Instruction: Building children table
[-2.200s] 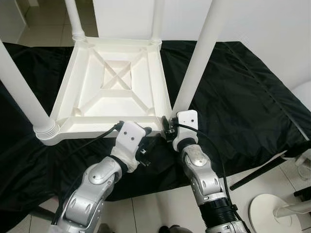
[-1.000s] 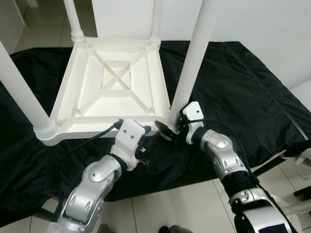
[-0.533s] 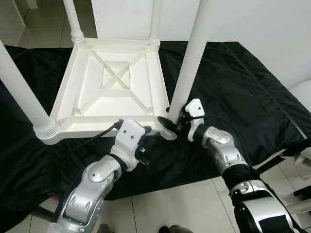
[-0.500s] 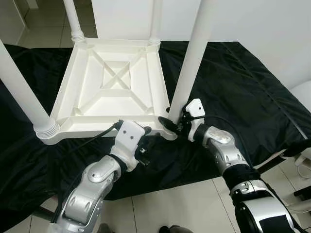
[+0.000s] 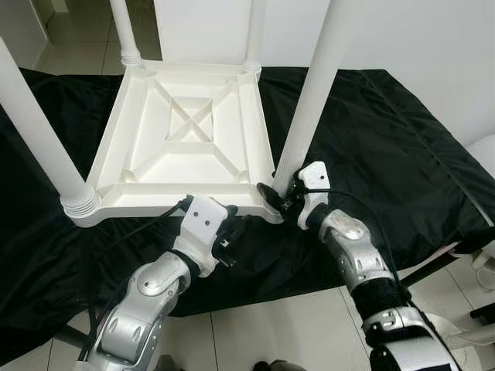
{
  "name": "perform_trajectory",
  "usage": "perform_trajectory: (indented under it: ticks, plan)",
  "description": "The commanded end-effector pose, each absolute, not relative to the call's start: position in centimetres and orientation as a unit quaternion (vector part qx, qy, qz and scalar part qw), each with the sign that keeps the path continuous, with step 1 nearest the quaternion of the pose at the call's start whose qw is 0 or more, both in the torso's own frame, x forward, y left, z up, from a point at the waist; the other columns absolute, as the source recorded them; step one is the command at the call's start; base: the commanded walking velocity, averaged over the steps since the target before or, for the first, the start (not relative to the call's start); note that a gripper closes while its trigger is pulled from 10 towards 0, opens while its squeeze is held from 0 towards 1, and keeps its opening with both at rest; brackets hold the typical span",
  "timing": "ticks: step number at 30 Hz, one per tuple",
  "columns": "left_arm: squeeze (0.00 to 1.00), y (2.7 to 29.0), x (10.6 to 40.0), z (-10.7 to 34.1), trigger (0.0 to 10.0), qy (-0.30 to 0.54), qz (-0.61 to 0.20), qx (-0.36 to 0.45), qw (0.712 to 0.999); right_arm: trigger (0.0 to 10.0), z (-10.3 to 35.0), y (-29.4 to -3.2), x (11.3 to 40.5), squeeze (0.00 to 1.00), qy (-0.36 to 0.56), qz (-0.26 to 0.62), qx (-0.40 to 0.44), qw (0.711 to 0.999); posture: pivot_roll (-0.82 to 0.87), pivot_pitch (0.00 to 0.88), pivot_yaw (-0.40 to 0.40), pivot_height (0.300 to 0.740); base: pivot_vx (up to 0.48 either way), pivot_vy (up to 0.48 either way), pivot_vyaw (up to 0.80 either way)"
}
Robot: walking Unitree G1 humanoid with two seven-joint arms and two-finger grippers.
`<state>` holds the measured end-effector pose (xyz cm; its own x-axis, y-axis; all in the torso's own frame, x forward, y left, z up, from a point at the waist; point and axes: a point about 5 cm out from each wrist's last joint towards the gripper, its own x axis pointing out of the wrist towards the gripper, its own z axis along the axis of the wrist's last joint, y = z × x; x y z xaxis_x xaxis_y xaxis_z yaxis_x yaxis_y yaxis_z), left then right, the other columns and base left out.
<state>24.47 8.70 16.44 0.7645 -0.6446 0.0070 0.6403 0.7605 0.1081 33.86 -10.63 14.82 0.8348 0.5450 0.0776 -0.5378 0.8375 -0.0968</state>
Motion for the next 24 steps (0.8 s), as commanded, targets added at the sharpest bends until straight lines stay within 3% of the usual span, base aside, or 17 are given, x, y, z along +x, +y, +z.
perform_trajectory:
  ticks: [1,4,8,17,18,19,20,24]
  plan:
    - [0.0,8.5,24.4,16.3,10.0,-0.023,-0.336,0.051,0.94,10.0,13.5,-11.0,33.5,0.0,-0.012,0.21,-0.024,0.977,0.01,0.093,-0.075,0.74,0.0,0.0,0.0]
    - [0.0,8.3,24.4,16.3,10.0,-0.023,-0.338,0.052,0.939,10.0,13.5,-10.2,32.7,0.0,-0.013,0.134,-0.012,0.991,0.01,0.089,-0.077,0.74,0.0,0.0,0.0]
    - [0.0,8.3,24.4,16.3,10.0,-0.024,-0.339,0.052,0.939,10.0,13.6,-9.3,32.2,0.0,-0.011,0.094,-0.003,0.995,0.01,0.089,-0.078,0.74,0.0,0.0,0.0]
    - [0.0,8.4,24.5,16.4,10.0,-0.025,-0.344,0.056,0.937,10.0,14.3,-8.6,31.4,0.02,-0.012,0.103,0.009,0.995,0.02,0.076,-0.072,0.74,0.0,0.0,0.0]
    - [0.0,8.4,24.5,16.4,10.0,-0.025,-0.343,0.056,0.937,10.0,14.4,-8.7,31.4,0.79,-0.013,0.103,0.013,0.994,0.02,0.076,-0.072,0.74,0.0,0.0,0.0]
    - [0.0,8.5,24.5,16.4,10.0,-0.025,-0.342,0.056,0.938,10.0,14.5,-8.7,31.3,0.79,-0.014,0.104,0.015,0.994,0.02,0.076,-0.072,0.74,0.0,0.0,0.0]
    - [0.0,8.5,24.5,16.4,10.0,-0.025,-0.342,0.056,0.938,10.0,14.6,-8.7,31.3,1.0,-0.015,0.104,0.013,0.994,0.02,0.073,-0.072,0.74,0.0,0.0,0.0]
    - [0.0,8.3,24.3,16.4,10.0,-0.025,-0.344,0.055,0.937,10.0,14.5,-9.4,31.1,1.0,-0.017,0.129,-0.004,0.991,0.02,0.071,-0.071,0.74,0.0,0.0,0.0]
